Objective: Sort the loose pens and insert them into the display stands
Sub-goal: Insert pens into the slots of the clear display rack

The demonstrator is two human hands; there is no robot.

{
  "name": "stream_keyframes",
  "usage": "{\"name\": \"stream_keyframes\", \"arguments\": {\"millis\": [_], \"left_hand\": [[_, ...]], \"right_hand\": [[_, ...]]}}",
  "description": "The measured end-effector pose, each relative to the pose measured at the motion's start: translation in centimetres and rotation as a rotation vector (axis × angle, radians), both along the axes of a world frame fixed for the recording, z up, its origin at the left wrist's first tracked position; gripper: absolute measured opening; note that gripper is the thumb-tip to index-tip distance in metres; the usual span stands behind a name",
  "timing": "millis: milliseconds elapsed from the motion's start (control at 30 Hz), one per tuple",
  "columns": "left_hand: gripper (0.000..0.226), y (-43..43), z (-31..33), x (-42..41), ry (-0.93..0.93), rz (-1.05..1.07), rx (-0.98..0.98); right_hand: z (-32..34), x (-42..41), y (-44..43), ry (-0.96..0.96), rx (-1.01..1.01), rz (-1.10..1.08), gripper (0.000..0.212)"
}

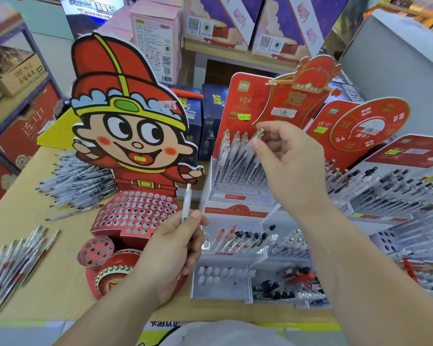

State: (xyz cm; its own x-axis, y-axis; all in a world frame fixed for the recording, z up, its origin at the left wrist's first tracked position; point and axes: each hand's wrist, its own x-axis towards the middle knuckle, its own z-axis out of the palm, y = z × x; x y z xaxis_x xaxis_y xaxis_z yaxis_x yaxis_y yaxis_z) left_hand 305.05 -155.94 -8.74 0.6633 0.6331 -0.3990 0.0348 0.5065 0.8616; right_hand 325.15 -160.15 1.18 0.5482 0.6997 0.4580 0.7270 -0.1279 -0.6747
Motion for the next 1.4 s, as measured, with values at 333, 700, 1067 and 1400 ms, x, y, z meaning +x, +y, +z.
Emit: {"name": "stream_keyframes", "arguments": {"millis": [333, 700, 1067, 1400], "left_hand": [[0.029, 0.2, -0.3, -0.1, -0.016, 0.012, -0.002], [0.025, -0.1, -0.1, -0.2, -0.033, 0.016, -0.010], [0.025, -0.6, 1.5, 0.3, -0.101, -0.085, 0.060], [0.027, -1.1, 2.6, 2.7, -0.085, -0.287, 0.239]], "right_hand": [[-0.6, -0.3, 0.0, -0.181, -0.088, 0.028, 0.024], [-2.2, -1.2, 1.2, -0.097, -0.175, -0.006, 0.025], [-1.5, -2.8, -1.2, 0.111, -0.128, -0.006, 0.021], [-2.5, -3.2, -4.1, 0.791, -0.124, 0.230, 0.013]]}}
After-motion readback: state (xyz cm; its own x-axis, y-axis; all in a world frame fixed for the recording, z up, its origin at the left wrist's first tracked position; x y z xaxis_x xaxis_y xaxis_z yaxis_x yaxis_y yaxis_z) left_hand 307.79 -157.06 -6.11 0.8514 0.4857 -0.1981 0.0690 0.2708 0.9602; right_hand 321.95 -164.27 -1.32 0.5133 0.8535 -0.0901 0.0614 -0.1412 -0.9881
